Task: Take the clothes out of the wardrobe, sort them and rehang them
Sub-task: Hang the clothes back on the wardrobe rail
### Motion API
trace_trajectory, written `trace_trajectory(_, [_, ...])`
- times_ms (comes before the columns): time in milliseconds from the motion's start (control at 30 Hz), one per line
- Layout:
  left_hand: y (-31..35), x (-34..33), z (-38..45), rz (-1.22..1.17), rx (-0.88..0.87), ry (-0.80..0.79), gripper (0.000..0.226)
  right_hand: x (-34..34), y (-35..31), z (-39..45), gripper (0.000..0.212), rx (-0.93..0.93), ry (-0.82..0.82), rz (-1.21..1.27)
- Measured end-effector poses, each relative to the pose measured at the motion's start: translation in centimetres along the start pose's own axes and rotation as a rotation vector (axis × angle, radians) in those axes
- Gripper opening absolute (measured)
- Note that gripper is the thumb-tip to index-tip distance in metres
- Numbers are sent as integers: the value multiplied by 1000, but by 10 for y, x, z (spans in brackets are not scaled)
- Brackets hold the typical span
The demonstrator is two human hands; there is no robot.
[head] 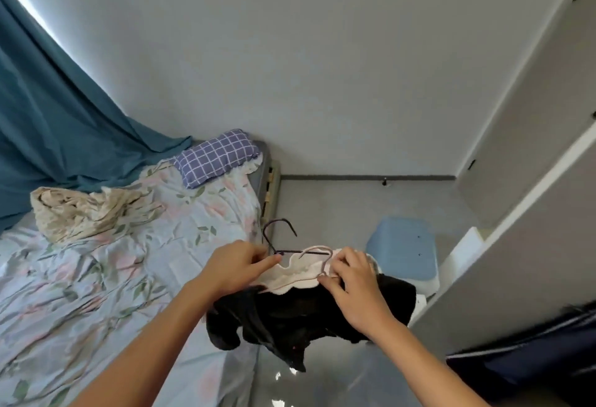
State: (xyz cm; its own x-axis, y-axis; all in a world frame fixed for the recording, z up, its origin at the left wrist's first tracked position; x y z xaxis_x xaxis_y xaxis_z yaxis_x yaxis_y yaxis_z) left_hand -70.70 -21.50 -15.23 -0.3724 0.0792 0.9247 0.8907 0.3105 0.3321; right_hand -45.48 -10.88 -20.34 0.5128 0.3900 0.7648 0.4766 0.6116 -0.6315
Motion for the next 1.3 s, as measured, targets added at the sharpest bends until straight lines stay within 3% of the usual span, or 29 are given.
trace_trajectory(333, [97, -76, 73, 15, -302, -190, 66, 61, 90, -132, 43, -584, 53, 19])
trace_trajectory(600, [170, -134, 71, -96, -511, -307, 64, 96, 112, -244, 45, -923, 261, 41])
trace_trajectory(833, [276, -194, 61, -206, -574, -321, 64, 134, 140, -340, 46, -1247, 462, 8])
trace_trajectory(1300, [518, -262, 52, -333, -688, -326, 62, 226, 218, -458, 46, -1543, 730, -7])
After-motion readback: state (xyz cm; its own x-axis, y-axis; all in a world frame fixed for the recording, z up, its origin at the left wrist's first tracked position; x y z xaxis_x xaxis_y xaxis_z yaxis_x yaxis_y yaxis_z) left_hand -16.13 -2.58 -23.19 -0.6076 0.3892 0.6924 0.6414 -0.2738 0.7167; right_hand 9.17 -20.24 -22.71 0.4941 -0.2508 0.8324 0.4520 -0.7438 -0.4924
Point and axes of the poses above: each hand's wrist, its own z-axis towards the middle knuckle, its own x-axis out of the back of the hand, y = z × x, the point moved 1 cm from there along z, towards the middle knuckle, and after that the axes turned 4 degrees about -y, right-handed, at the moved point
